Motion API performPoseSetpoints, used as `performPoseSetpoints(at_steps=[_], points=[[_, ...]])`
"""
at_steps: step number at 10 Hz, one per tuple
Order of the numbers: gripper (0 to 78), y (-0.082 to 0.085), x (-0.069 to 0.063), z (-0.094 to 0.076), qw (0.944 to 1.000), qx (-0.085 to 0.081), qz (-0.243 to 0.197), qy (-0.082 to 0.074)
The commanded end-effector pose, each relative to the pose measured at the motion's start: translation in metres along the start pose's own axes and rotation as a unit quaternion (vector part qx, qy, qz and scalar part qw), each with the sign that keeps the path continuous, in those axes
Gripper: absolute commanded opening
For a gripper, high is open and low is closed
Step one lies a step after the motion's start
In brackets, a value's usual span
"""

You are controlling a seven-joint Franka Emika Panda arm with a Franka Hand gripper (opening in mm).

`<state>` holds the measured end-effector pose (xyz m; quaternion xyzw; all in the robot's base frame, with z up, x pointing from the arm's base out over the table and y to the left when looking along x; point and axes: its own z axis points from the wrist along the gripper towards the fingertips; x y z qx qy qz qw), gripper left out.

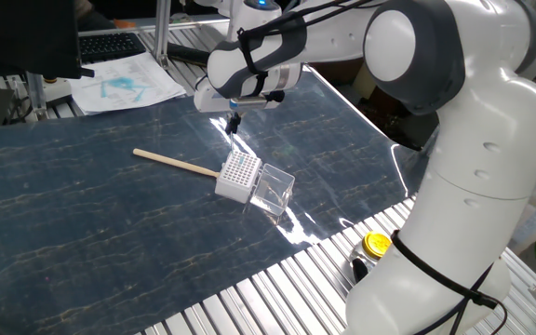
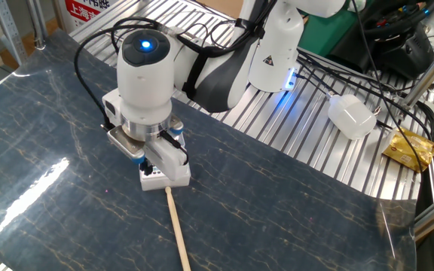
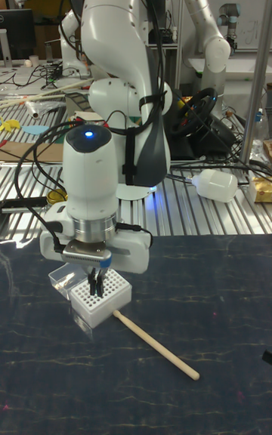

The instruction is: Insert a medium pipette tip into the holder for medium pipette tips

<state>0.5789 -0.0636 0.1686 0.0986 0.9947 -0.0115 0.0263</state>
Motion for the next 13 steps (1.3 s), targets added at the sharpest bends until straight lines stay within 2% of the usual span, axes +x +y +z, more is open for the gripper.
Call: performPoseSetpoints(at_steps=[1, 7, 9, 11, 13], points=[[1.1, -0.004, 0.004, -0.007, 0.9999, 0.002, -0.002, -0.013], [1.1, -0.023, 0.006, 0.001, 0.9992, 0.004, -0.019, -0.036], [1.1, -0.025, 0.003, -0.002, 0.9993, 0.004, -0.021, -0.032], [1.1, -0.026, 0.003, -0.004, 0.9987, 0.007, -0.024, -0.045], [1.1, -0.027, 0.003, -0.004, 0.9983, 0.007, -0.024, -0.052]])
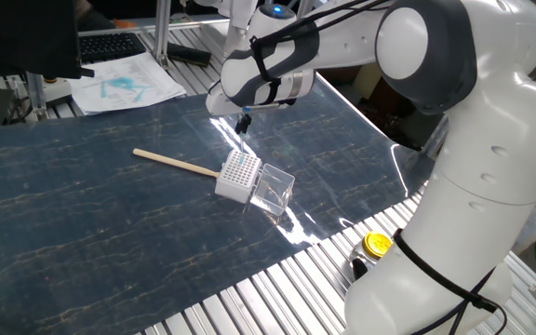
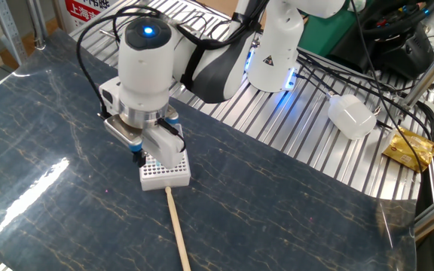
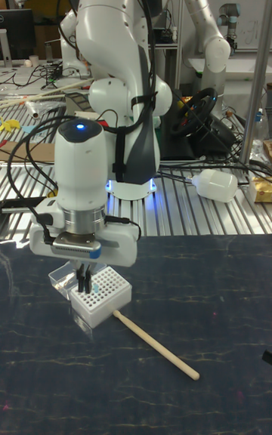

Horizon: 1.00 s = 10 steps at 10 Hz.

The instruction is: Insert a medium pipette tip into the holder for medium pipette tips

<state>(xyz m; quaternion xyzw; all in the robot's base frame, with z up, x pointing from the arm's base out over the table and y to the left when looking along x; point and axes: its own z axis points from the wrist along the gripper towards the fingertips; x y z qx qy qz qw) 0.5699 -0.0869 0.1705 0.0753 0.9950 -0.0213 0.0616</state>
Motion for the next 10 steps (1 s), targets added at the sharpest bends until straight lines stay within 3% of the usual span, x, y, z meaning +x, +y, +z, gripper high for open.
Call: performPoseSetpoints(at_steps=[1, 10], points=[[1.1, -0.004, -0.001, -0.001, 0.9997, -0.001, -0.006, -0.022], [1.1, -0.005, 0.012, 0.007, 0.9992, -0.004, -0.005, -0.04]])
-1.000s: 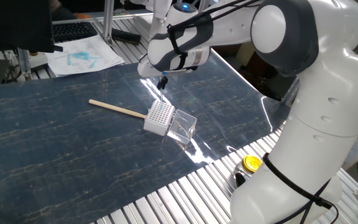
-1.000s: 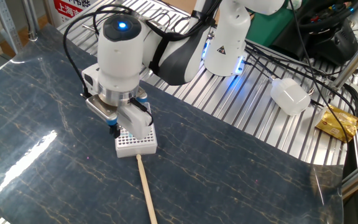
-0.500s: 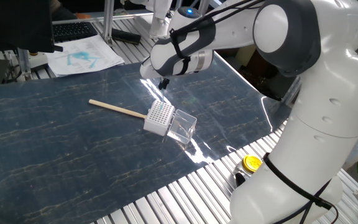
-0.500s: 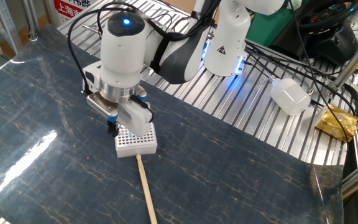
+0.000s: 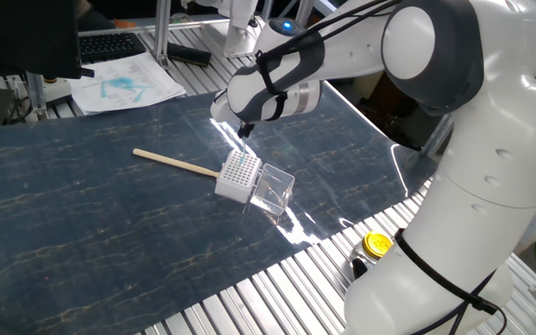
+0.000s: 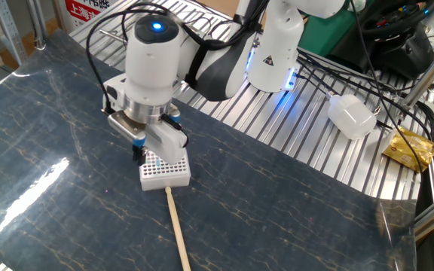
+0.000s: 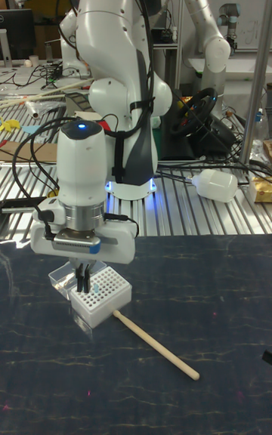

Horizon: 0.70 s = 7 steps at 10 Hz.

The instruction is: Insert a medium pipette tip into the holder for medium pipette tips

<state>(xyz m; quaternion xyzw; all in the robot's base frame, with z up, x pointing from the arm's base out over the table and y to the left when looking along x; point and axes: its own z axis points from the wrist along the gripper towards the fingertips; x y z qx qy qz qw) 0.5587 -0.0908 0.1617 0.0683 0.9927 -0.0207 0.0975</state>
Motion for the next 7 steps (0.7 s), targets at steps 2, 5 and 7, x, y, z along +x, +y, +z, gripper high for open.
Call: performPoseSetpoints(at_steps=[2, 5, 7], points=[[1.1, 0.0003, 0.0028, 0.0003, 1.0, -0.001, 0.003, -0.007], [1.1, 0.001, 0.0082, 0.0022, 0.9999, -0.003, 0.006, -0.013], [1.1, 0.0014, 0.01, 0.0027, 0.9999, -0.004, 0.007, -0.014]])
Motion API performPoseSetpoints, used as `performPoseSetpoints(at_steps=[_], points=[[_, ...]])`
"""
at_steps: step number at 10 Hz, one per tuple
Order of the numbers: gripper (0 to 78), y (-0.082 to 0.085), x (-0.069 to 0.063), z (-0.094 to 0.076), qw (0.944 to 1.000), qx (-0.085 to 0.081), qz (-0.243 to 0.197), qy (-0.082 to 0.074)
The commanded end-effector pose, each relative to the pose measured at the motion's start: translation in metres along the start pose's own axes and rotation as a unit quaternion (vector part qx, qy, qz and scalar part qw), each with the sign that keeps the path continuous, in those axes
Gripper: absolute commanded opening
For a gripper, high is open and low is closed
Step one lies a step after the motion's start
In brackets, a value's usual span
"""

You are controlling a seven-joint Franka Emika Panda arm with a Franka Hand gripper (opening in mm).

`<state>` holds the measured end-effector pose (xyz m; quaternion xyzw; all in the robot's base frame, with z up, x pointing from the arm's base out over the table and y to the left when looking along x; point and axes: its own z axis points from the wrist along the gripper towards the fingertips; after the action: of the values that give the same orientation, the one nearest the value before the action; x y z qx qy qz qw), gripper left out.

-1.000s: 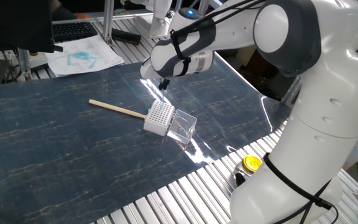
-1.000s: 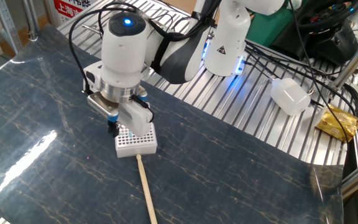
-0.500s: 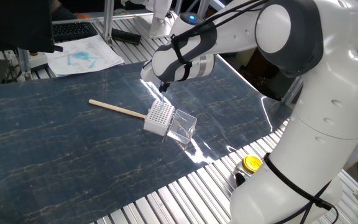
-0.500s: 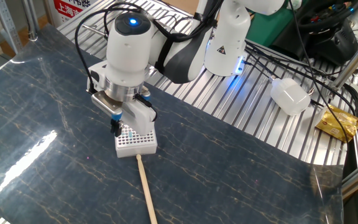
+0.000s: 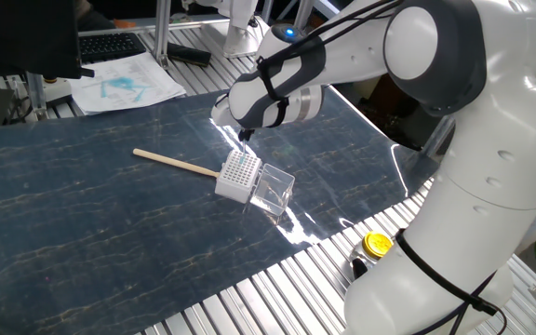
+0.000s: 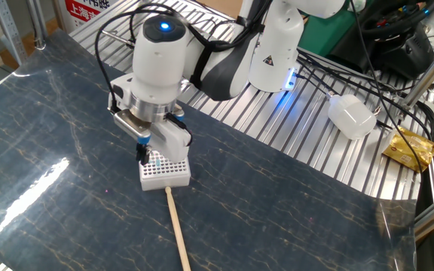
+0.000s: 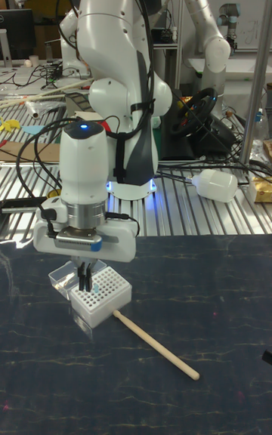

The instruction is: Insert a medium pipette tip into the holder for medium pipette tips

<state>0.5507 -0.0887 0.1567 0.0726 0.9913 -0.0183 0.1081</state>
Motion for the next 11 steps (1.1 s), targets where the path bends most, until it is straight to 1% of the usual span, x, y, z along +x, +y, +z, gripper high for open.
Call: performPoseSetpoints(at_steps=[1, 4, 7, 11], points=[[1.1, 0.001, 0.006, 0.001, 1.0, -0.003, 0.005, -0.007], [1.1, 0.002, 0.012, 0.002, 0.9999, -0.005, 0.006, -0.007], [1.1, 0.004, 0.021, 0.004, 0.9999, -0.005, 0.009, -0.006], [1.1, 0.004, 0.026, 0.005, 0.9999, -0.009, 0.012, -0.004]])
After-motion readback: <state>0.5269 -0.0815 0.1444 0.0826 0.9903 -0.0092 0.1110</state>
